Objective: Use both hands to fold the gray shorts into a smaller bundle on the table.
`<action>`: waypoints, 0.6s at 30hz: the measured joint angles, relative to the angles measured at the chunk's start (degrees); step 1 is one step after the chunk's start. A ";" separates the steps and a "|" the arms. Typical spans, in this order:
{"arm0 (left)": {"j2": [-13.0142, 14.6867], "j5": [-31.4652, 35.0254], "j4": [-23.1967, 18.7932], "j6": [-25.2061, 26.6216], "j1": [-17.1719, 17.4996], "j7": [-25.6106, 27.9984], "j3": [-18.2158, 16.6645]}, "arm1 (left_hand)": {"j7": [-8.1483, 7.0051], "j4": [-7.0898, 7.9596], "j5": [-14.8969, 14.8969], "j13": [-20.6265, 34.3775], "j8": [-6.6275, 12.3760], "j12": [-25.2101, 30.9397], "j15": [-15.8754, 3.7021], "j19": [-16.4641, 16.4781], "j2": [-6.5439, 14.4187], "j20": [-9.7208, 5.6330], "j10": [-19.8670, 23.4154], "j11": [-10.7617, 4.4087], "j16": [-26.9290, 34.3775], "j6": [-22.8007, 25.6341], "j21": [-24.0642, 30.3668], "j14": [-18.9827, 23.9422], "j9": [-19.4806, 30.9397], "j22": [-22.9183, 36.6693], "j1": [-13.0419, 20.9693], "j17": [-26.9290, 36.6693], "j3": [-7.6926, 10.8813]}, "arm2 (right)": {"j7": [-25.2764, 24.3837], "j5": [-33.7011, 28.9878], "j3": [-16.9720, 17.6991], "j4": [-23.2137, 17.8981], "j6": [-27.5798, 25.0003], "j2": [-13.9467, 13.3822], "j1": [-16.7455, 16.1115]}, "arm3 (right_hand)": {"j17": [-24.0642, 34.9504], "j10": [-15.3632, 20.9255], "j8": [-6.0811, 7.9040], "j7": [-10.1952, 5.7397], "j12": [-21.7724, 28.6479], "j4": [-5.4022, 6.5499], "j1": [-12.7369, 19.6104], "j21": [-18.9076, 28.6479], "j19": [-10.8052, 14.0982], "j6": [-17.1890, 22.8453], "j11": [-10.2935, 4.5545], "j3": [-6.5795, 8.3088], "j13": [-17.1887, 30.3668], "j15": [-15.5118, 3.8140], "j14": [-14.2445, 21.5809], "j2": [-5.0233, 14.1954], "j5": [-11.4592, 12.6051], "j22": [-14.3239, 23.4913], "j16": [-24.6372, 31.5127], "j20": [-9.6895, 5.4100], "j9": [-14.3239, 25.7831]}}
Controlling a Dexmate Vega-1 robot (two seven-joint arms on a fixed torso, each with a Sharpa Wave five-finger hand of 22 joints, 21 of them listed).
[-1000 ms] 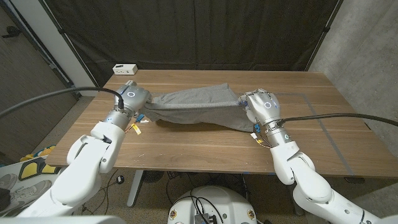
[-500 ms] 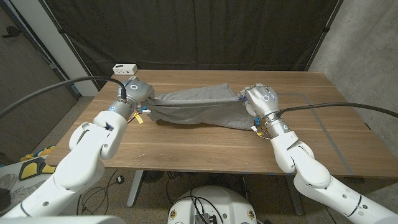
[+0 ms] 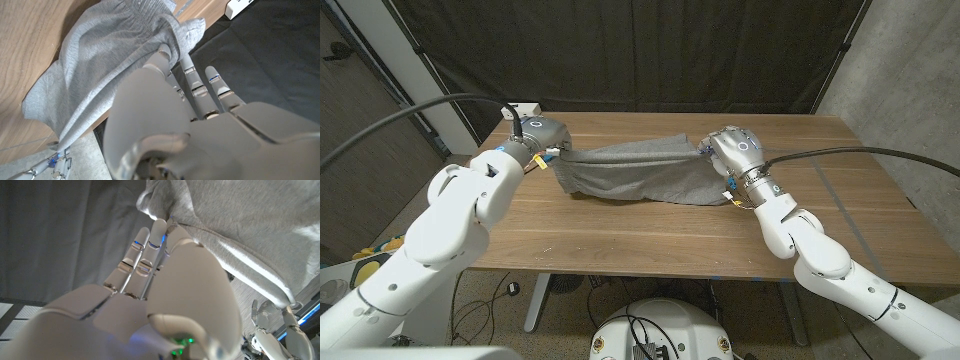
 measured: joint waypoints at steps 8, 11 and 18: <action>3.01 -4.66 1.44 3.33 -5.74 -4.37 1.95 | 0.00 -0.01 0.00 0.33 0.00 -0.18 0.00 -0.33 0.00 -0.32 -0.10 0.10 -0.45 -0.02 0.22 0.00 -0.26 0.00 0.00 0.22 -0.01 | 2.20 1.21 -1.33 2.48 3.42 0.13 4.17 | 0.26 0.00 0.00 0.00 -0.14 0.00 0.00 0.43 -0.52 0.00 0.00 0.00 -0.02 0.00 0.00 0.00 -0.03 0.00 -0.41 0.11 -0.13; 4.33 -5.87 2.00 4.96 -7.34 -5.55 2.93 | -0.01 -0.05 0.00 0.34 0.00 -0.19 0.00 -0.33 0.00 -0.32 -0.10 0.10 -0.45 -0.03 0.34 0.00 -0.27 0.00 0.00 0.27 -0.05 | 2.57 1.46 -1.88 3.65 4.39 0.49 5.78 | 0.26 0.00 0.00 0.00 -0.21 0.00 0.00 0.44 -0.51 0.00 0.00 0.00 -0.02 0.00 0.00 0.00 -0.03 0.00 -0.41 0.11 -0.13; 7.06 -6.38 2.94 8.65 -10.09 -6.84 5.49 | -0.09 -0.05 0.00 0.73 -0.01 -0.40 0.00 -0.32 0.00 -0.32 -0.11 0.11 -0.45 -0.13 0.44 0.00 -0.52 -0.01 0.01 0.44 -0.05 | 2.97 1.98 -3.23 6.78 5.95 1.71 9.59 | 0.52 0.23 0.00 0.00 -0.34 0.09 0.00 0.84 -0.51 0.00 -0.24 -0.24 -0.04 0.10 0.10 -0.01 -0.04 -0.26 -0.86 0.11 -0.13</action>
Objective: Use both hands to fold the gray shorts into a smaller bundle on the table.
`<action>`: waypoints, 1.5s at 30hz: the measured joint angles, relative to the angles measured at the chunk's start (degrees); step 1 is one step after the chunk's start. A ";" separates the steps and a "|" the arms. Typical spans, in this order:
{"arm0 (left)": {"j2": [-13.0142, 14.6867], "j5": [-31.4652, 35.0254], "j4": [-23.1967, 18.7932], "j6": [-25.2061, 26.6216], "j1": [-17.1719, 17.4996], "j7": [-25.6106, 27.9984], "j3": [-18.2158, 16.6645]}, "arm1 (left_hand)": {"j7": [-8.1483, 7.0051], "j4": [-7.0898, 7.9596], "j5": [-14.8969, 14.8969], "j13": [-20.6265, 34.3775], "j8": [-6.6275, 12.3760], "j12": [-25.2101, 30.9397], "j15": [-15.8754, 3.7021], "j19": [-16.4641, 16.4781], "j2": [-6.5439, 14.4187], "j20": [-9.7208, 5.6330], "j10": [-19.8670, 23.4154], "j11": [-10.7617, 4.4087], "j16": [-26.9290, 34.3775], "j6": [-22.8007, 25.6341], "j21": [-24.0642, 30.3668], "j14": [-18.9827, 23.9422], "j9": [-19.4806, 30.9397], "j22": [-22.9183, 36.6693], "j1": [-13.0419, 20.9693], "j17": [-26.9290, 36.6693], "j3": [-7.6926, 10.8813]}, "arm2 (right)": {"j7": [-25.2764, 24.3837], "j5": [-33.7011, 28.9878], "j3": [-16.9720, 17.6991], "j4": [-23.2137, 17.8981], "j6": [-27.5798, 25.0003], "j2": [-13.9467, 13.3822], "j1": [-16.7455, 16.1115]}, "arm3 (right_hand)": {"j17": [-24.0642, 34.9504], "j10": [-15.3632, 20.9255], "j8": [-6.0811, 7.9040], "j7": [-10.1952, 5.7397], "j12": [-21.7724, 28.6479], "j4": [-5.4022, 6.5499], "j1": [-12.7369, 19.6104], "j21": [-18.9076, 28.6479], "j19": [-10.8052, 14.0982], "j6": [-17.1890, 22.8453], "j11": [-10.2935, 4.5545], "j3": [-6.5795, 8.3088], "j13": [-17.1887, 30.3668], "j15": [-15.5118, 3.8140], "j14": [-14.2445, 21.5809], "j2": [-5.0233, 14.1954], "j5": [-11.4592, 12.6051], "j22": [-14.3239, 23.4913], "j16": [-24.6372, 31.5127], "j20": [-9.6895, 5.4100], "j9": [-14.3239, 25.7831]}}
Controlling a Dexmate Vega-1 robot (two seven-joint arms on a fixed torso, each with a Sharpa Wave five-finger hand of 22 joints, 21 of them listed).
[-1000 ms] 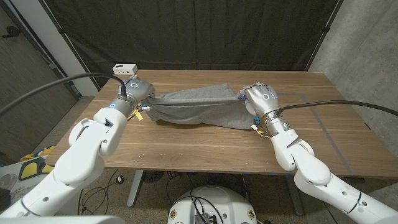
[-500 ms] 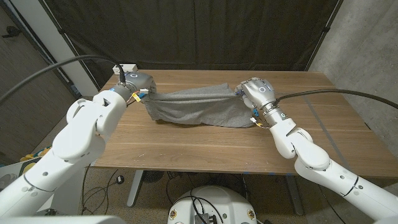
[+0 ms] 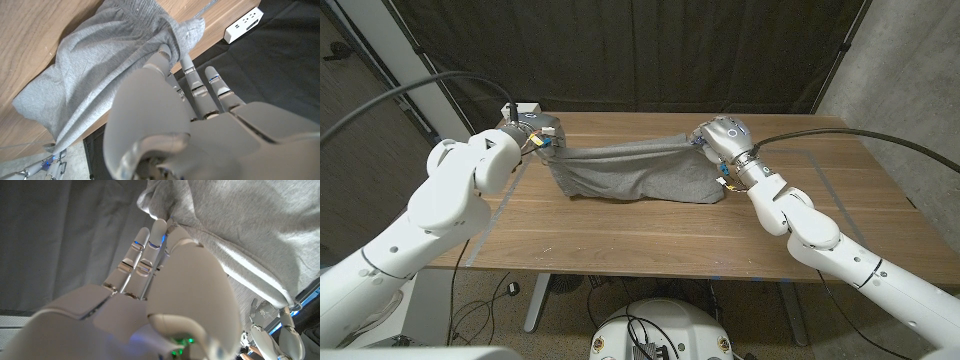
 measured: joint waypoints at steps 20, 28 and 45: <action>3.64 2.17 3.73 4.02 -7.04 5.47 7.96 | 0.09 -0.03 0.00 1.65 -0.01 -0.61 0.00 0.01 0.10 0.01 -0.07 0.06 -0.75 -0.51 0.88 0.00 -0.28 0.00 0.10 -0.08 -0.03 | -0.92 1.15 -3.80 8.71 2.13 3.31 8.76 | 0.53 0.00 0.21 0.00 -0.29 -0.04 -0.07 1.21 -0.21 0.00 0.00 -0.03 0.42 -0.41 0.43 -0.07 -0.01 -0.26 -1.05 0.22 0.00; 2.96 4.76 5.85 4.00 -11.08 5.69 11.76 | 0.09 -0.04 0.00 1.69 -0.01 -0.70 0.00 -0.21 0.09 0.21 -0.07 0.06 -0.97 -0.53 1.33 0.00 -0.56 0.00 0.09 -0.08 -0.04 | -1.67 1.49 -5.64 12.47 2.80 4.65 12.26 | 0.54 0.00 0.21 0.00 -0.33 -0.08 -0.07 1.63 -0.65 0.00 0.00 -0.08 0.41 -0.21 0.64 -0.07 -0.01 -0.54 -1.46 0.04 0.00; -0.15 11.90 12.16 2.72 -17.78 3.83 18.41 | 0.00 0.08 0.00 3.78 -0.01 -1.29 0.00 -0.20 0.08 0.21 -0.07 0.06 -1.38 -0.62 1.77 0.00 -0.81 -0.01 0.08 -0.35 0.08 | -2.20 1.76 -10.84 21.91 5.04 8.31 20.58 | 0.81 -0.01 0.42 0.00 -0.54 -0.13 -0.07 2.28 -0.71 0.00 0.00 -0.12 0.33 -0.51 0.94 -0.07 -0.01 -0.62 -2.10 0.11 0.00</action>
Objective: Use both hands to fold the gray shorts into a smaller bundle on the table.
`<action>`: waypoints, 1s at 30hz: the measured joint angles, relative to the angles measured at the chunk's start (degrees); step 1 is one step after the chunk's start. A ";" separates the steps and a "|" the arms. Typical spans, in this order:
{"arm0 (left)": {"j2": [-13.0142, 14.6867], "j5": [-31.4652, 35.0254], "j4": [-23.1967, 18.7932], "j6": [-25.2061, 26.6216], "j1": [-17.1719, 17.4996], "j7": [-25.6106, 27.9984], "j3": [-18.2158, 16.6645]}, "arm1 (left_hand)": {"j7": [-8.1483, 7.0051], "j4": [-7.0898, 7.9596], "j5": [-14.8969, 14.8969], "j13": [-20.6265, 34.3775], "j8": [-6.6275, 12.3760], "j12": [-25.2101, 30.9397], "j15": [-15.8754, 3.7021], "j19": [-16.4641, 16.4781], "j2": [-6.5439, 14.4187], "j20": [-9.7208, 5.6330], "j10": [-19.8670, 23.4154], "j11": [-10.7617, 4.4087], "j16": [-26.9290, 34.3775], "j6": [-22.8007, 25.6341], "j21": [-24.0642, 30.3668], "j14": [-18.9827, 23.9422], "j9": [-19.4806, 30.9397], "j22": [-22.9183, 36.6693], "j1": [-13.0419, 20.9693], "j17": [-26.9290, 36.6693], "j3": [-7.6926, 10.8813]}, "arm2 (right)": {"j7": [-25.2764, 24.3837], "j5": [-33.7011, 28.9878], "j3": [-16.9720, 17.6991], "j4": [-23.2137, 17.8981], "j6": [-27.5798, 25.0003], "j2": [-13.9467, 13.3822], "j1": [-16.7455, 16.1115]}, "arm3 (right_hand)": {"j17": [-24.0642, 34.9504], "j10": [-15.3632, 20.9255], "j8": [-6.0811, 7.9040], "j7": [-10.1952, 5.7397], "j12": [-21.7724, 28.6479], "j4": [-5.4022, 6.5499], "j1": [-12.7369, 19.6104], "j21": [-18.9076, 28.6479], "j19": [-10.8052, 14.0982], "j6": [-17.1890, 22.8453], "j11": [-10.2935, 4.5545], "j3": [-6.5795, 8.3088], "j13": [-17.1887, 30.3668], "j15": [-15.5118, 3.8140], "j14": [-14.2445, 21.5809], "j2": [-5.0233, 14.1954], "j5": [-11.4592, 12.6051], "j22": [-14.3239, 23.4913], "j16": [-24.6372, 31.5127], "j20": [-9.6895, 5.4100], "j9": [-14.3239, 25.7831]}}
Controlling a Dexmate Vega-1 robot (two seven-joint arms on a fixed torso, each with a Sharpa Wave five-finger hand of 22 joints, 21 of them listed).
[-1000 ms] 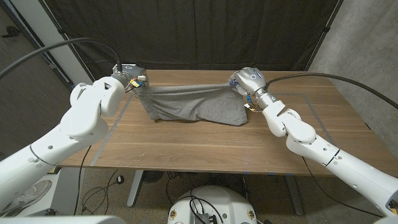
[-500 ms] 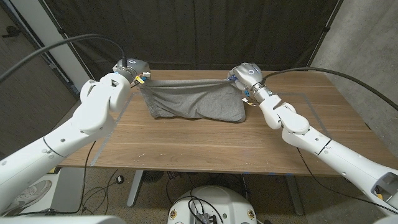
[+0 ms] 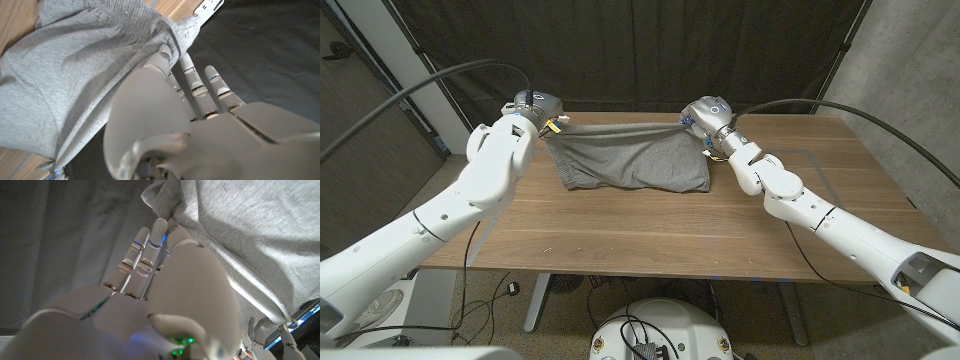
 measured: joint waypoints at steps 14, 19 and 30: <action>-3.01 5.85 5.68 -1.40 -2.81 -0.49 2.85 | -0.11 0.00 0.00 0.41 0.00 -0.10 -0.21 0.00 0.00 0.00 0.22 0.22 -0.22 -0.10 0.35 0.23 -0.27 -0.14 0.00 0.11 0.00 | -1.00 0.27 -3.91 7.20 0.34 2.87 5.57 | 0.29 0.00 0.00 0.00 -0.19 -0.04 0.00 0.66 -0.28 0.00 0.00 -0.04 0.13 0.10 0.10 0.00 0.00 -0.17 -0.57 -0.25 0.00; -3.98 6.69 7.62 -1.56 -3.49 -0.48 3.43 | 0.02 0.00 0.00 0.43 0.00 -0.27 0.00 0.00 -0.01 0.00 0.23 0.22 -0.44 0.05 0.77 0.44 -0.52 -0.14 0.00 0.00 0.00 | -1.25 0.28 -5.59 9.96 0.57 4.04 7.62 | 0.51 0.00 0.00 0.00 -0.19 -0.04 0.00 1.07 -0.62 0.00 0.00 -0.04 0.10 -0.02 0.22 0.00 0.00 -0.39 -0.68 -0.01 0.01; -5.89 6.73 12.45 -1.29 -4.44 3.52 4.66 | -0.01 -0.01 0.33 1.24 0.00 -0.45 -0.10 0.47 -0.01 0.42 0.22 0.22 -0.44 0.07 1.61 0.95 -0.79 -0.13 0.00 0.16 -0.01 | -1.86 0.49 -9.22 16.45 1.07 6.85 12.15 | 0.60 0.00 -0.01 0.00 -0.22 -0.08 0.00 1.50 -0.61 0.00 0.00 -0.07 0.18 -0.21 0.41 0.00 0.00 -0.44 -1.48 -0.01 0.01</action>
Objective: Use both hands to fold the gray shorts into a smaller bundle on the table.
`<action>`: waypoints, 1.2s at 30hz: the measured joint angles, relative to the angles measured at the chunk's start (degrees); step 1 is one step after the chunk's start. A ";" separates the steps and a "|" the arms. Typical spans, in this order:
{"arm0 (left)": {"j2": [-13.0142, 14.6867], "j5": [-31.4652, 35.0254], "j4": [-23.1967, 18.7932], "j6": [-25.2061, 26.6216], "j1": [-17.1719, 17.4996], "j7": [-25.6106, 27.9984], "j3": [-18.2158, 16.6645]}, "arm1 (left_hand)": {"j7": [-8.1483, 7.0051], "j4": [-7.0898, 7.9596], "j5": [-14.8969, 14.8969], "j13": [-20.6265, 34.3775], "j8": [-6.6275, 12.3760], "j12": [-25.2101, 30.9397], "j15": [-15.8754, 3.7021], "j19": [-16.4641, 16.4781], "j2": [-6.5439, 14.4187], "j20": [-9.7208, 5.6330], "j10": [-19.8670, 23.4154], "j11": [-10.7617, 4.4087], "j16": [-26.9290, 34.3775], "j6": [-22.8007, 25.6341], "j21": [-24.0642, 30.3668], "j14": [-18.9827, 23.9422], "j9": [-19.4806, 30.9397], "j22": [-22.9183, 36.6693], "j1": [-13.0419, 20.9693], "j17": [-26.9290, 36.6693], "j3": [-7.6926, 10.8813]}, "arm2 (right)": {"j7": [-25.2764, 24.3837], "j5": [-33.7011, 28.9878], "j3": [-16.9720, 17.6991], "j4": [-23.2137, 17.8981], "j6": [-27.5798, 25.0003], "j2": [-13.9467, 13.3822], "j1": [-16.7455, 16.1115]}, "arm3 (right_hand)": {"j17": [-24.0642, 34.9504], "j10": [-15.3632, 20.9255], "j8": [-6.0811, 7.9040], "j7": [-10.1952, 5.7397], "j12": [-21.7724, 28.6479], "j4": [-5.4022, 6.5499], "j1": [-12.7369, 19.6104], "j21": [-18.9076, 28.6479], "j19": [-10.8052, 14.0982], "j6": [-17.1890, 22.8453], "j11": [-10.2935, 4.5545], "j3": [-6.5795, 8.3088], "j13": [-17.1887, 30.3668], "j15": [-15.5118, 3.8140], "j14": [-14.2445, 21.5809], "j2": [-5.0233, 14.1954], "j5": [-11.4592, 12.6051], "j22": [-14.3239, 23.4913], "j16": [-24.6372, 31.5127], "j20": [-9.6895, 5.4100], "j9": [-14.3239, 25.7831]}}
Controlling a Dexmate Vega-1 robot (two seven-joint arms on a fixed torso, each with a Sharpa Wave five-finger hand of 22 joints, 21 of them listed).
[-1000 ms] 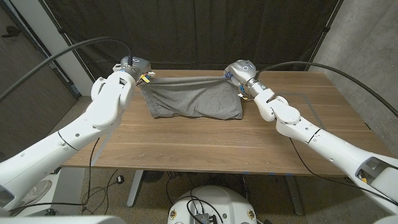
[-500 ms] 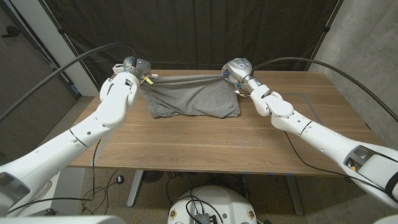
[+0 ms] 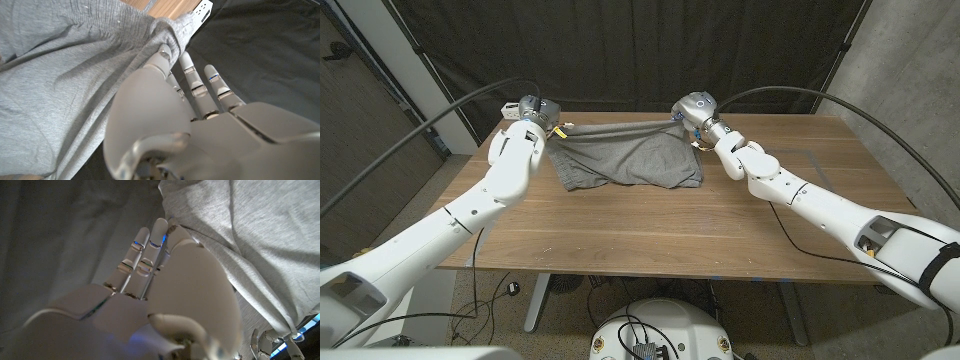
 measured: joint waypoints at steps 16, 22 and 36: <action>-2.17 -1.47 5.87 2.48 -1.51 7.91 2.83 | 0.17 -0.04 0.00 2.02 -0.39 -0.74 -0.10 0.99 0.00 0.41 0.31 0.31 -0.43 0.09 0.99 0.53 -0.52 0.01 0.00 -0.16 -0.40 | -1.05 1.15 -5.86 10.80 1.24 4.91 6.04 | -0.48 0.24 0.00 -0.31 -0.66 0.14 0.03 0.89 -0.22 -0.32 0.24 -0.22 -0.38 0.00 0.00 0.03 0.00 -0.27 -1.07 0.22 -0.28; -3.09 -1.46 8.84 3.59 -2.67 9.44 5.09 | 0.25 -0.04 0.00 2.03 -0.61 -0.84 -0.01 0.99 0.00 0.41 0.31 0.31 -0.43 0.17 1.28 0.62 -0.61 0.01 0.00 -0.16 -0.40 | -2.30 2.08 -7.68 13.93 1.61 6.47 7.54 | -0.64 0.24 0.00 -0.31 -0.89 0.16 0.26 1.33 -0.52 -0.31 0.24 -0.32 -0.49 0.01 0.00 0.26 -0.06 -0.26 -1.51 0.10 -0.28; -4.77 -0.86 13.71 7.00 -4.28 11.62 8.68 | 0.20 -0.05 0.00 4.86 -3.53 -2.46 0.00 0.99 0.01 0.41 0.31 0.30 -1.28 -1.69 2.39 0.61 -1.79 0.01 0.01 -0.70 -0.40 | -4.27 4.26 -12.44 22.83 2.53 10.98 11.41 | -2.38 0.01 -0.01 -0.62 -1.96 0.30 -0.09 2.73 -0.52 -0.62 0.44 -0.17 -1.45 -0.09 0.52 0.99 -0.20 -0.53 -3.67 0.10 -0.27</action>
